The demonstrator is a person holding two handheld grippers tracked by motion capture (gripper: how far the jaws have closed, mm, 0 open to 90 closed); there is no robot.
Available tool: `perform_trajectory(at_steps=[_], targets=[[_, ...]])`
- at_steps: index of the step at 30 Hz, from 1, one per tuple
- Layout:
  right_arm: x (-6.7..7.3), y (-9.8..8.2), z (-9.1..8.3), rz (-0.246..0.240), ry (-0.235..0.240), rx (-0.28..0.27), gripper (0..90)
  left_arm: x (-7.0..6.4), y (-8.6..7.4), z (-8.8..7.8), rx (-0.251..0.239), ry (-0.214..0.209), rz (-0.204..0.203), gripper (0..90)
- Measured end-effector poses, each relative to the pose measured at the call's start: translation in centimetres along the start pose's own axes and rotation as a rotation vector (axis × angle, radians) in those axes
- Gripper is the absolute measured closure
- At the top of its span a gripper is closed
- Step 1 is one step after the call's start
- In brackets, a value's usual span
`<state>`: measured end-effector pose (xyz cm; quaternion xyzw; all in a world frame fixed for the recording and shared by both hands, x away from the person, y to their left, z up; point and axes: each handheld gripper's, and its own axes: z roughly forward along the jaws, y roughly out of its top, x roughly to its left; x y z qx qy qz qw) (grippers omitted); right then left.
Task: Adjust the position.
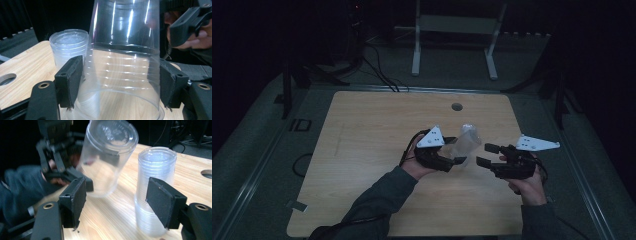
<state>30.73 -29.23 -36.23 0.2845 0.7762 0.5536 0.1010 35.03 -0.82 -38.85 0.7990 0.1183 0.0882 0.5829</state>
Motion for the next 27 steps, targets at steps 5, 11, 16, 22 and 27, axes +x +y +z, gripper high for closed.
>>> perform_trajectory(at_steps=[5,11,16,22,27], targets=[[-0.4,0.8,0.4,-0.083,0.01,0.073,33.5,0.4,0.0,-0.2,0.006,-0.043,-0.011,30.3],[-0.4,2.0,0.3,-0.204,0.015,0.191,35.0,0.8,0.0,-0.3,0.025,-0.064,-0.013,30.3],[-0.8,3.0,0.1,-0.258,-0.002,0.26,35.1,0.9,0.1,-0.3,0.047,-0.069,-0.003,30.3],[-0.5,3.8,-0.1,-0.338,-0.028,0.353,36.6,0.9,0.1,0.0,0.088,-0.069,0.007,30.5],[-0.2,4.5,0.1,-0.396,-0.026,0.434,37.6,0.9,0.3,0.0,0.104,-0.076,0.014,30.5]])
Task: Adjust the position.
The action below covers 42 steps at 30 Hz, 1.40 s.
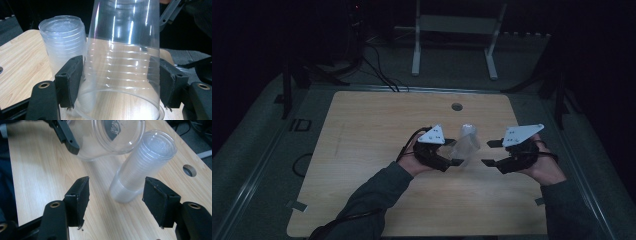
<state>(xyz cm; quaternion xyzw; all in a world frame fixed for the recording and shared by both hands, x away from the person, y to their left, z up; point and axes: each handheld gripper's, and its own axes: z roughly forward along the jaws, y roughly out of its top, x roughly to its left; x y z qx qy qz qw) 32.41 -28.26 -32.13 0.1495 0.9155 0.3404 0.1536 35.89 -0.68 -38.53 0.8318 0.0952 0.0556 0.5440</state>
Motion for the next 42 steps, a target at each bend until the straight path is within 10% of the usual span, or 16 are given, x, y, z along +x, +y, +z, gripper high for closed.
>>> perform_trajectory(at_steps=[25,42], targets=[[0.2,2.4,0.0,-0.153,0.047,0.264,39.1,-0.6,1.3,1.2,0.193,-0.002,0.121,30.8],[0.7,3.2,0.9,-0.203,0.081,0.352,36.7,-1.6,2.2,2.4,0.29,0.013,0.216,31.2]])
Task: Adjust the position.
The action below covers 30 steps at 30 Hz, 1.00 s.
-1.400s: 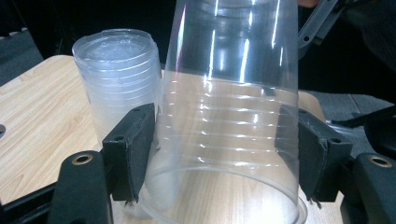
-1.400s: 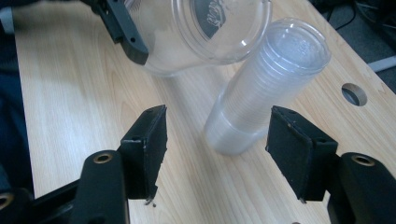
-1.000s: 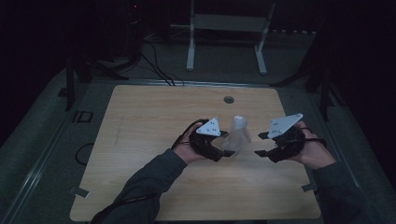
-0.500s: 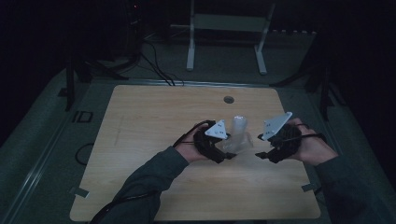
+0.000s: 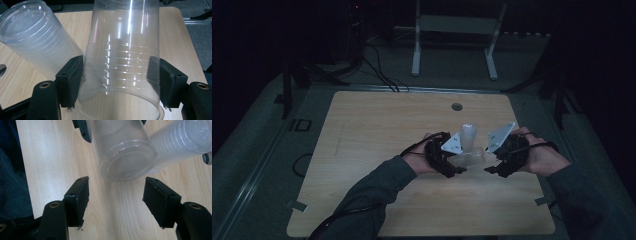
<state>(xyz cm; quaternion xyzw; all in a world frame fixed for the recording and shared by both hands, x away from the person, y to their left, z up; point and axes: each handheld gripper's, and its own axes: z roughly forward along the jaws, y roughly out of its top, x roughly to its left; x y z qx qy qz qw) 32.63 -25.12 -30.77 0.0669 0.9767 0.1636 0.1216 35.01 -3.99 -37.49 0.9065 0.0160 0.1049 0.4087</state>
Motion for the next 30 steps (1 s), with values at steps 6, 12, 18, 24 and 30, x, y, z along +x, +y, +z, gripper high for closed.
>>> perform_trajectory(at_steps=[6,12,18,24,30], targets=[[-0.2,0.2,0.3,-0.003,0.005,0.027,35.1,-0.1,0.3,0.1,0.021,0.002,0.021,31.3],[-0.2,0.5,0.8,-0.013,0.015,0.051,34.0,-0.4,0.6,0.4,0.049,-0.011,0.034,31.3],[0.0,0.8,1.4,-0.031,0.027,0.069,33.3,-0.5,0.8,0.7,0.076,-0.029,0.05,31.4],[0.3,1.0,1.8,-0.065,0.028,0.081,32.8,-0.5,1.1,0.8,0.101,-0.056,0.053,31.4],[0.6,1.2,2.3,-0.085,0.025,0.093,33.7,-0.6,1.2,1.0,0.105,-0.065,0.059,31.5]])
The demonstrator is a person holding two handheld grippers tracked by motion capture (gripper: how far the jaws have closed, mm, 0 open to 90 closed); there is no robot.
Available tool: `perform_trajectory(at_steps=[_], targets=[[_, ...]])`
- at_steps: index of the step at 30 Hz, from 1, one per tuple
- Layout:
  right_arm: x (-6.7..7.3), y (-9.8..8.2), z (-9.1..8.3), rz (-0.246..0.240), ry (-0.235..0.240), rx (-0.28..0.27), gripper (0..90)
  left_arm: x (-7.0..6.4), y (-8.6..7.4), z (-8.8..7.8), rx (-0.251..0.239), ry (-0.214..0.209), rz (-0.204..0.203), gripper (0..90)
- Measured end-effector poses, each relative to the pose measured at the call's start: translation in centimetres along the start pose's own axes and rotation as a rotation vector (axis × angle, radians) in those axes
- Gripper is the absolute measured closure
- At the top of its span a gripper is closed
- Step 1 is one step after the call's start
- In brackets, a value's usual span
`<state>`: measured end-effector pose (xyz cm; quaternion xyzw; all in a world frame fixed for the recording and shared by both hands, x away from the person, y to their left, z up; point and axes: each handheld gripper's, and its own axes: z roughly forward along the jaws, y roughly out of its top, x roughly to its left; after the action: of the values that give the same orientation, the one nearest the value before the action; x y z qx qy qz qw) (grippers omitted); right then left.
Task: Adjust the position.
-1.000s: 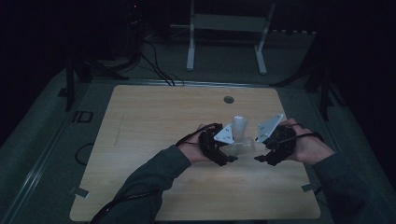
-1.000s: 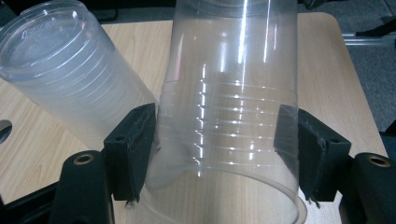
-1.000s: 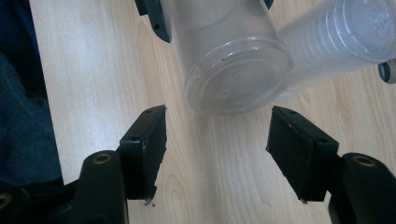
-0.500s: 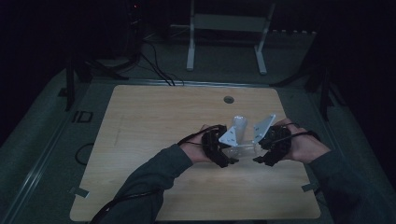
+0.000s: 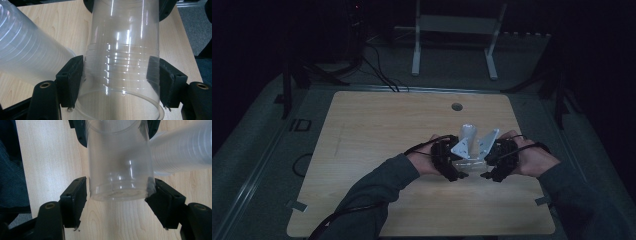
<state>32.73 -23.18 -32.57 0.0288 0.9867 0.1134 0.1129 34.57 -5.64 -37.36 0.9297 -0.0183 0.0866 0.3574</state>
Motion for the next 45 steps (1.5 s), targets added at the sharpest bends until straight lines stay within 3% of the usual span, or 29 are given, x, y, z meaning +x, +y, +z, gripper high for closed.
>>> perform_trajectory(at_steps=[5,8,16,19,25,27,33,38,45], targets=[[0.0,0.1,0.2,-0.01,0.005,0.0,36.9,0.0,0.1,0.1,0.004,-0.003,0.011,31.6],[0.0,0.1,0.3,-0.01,0.006,0.001,38.8,-0.2,0.1,0.2,-0.006,-0.002,-0.004,31.7],[0.1,0.3,0.7,-0.015,0.017,0.011,35.7,-0.2,0.2,0.4,-0.005,-0.003,-0.002,31.9],[0.1,0.3,0.8,-0.018,0.013,0.01,40.5,-0.3,0.1,0.4,-0.006,-0.012,0.0,31.8],[0.1,0.0,0.8,-0.012,0.012,0.005,41.3,-0.3,0.1,0.4,-0.017,-0.01,0.0,30.9],[0.2,-0.1,0.8,-0.007,0.009,0.001,41.4,-0.4,0.1,0.4,-0.027,-0.003,0.007,29.1],[0.2,-0.8,1.5,0.029,0.002,-0.015,41.3,-0.3,-0.2,0.0,-0.066,0.012,-0.028,21.4],[0.3,-1.4,2.4,0.07,-0.001,-0.06,41.3,0.1,-0.8,-0.6,-0.129,0.02,-0.076,20.9],[0.6,-2.0,3.0,0.117,-0.045,-0.127,41.4,0.4,-1.3,-1.8,-0.198,0.059,-0.112,20.8]])
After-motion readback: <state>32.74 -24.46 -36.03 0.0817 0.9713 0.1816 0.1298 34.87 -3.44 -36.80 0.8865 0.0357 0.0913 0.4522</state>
